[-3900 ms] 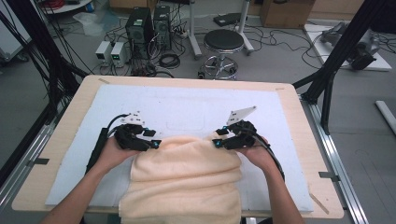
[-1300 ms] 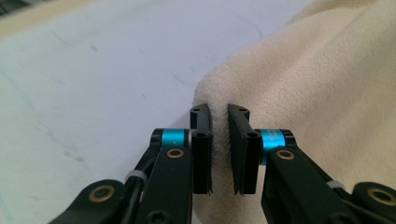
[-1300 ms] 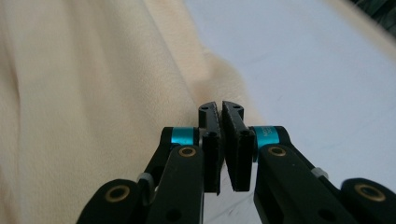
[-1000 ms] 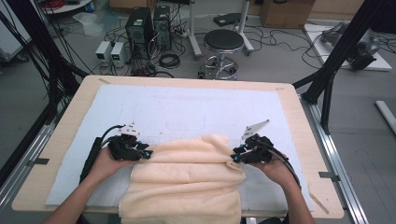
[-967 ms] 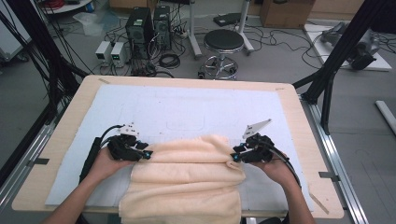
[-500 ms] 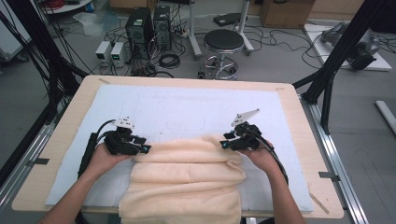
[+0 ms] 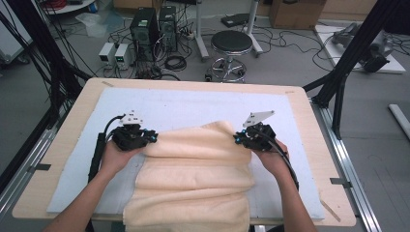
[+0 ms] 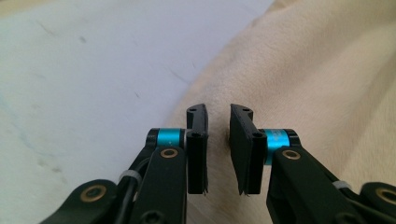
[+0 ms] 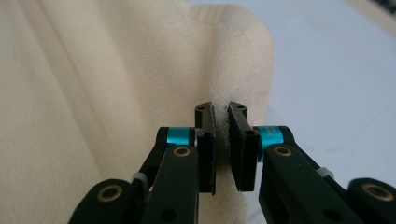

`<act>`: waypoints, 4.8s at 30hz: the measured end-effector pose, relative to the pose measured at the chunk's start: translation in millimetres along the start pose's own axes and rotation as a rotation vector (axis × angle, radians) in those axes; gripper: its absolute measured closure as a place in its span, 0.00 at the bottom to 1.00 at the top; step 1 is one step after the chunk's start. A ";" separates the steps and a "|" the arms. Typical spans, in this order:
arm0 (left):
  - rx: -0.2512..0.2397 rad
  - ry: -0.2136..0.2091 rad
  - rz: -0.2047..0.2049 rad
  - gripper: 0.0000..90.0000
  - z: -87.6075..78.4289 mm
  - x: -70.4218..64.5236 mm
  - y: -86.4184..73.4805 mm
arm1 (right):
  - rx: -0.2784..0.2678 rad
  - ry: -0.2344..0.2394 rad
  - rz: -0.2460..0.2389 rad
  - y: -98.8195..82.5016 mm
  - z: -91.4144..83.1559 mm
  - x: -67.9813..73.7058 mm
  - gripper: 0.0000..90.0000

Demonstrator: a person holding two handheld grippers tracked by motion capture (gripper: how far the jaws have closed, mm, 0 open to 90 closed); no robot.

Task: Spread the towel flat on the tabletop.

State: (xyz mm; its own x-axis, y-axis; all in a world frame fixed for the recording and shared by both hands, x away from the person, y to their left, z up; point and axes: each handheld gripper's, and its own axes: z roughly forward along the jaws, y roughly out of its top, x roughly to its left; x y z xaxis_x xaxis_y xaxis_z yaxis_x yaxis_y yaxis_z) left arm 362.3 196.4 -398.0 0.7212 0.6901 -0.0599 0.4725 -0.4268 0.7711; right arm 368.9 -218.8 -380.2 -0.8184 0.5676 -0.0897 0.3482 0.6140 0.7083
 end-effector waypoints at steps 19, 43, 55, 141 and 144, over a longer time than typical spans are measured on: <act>0.072 -0.081 -0.040 0.59 -1.5 11.6 -19.7 | -0.004 0.121 0.069 -35.9 12.9 -4.2 0.72; 0.124 0.021 0.056 0.95 22.0 6.9 -22.9 | 0.087 0.105 0.055 -35.7 33.9 -8.7 0.94; -0.058 0.074 -0.033 0.95 -9.0 28.1 6.8 | -0.039 0.094 0.046 -9.4 8.2 -12.7 0.95; 0.102 0.164 -0.046 0.92 44.3 37.2 -4.6 | 0.053 0.116 0.079 -47.8 26.1 28.1 0.56; 0.087 0.140 -0.060 0.86 34.1 37.6 -4.2 | 0.037 0.126 0.075 -48.0 22.5 27.0 0.55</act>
State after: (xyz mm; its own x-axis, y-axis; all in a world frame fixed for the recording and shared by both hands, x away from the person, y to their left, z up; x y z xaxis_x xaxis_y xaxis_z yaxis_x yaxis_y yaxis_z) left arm 404.7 204.2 -425.1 0.6159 0.7877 -0.0110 0.5590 -0.4271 0.7107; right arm 340.3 -220.6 -432.4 -0.8393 0.5411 0.0525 0.4253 0.5935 0.6833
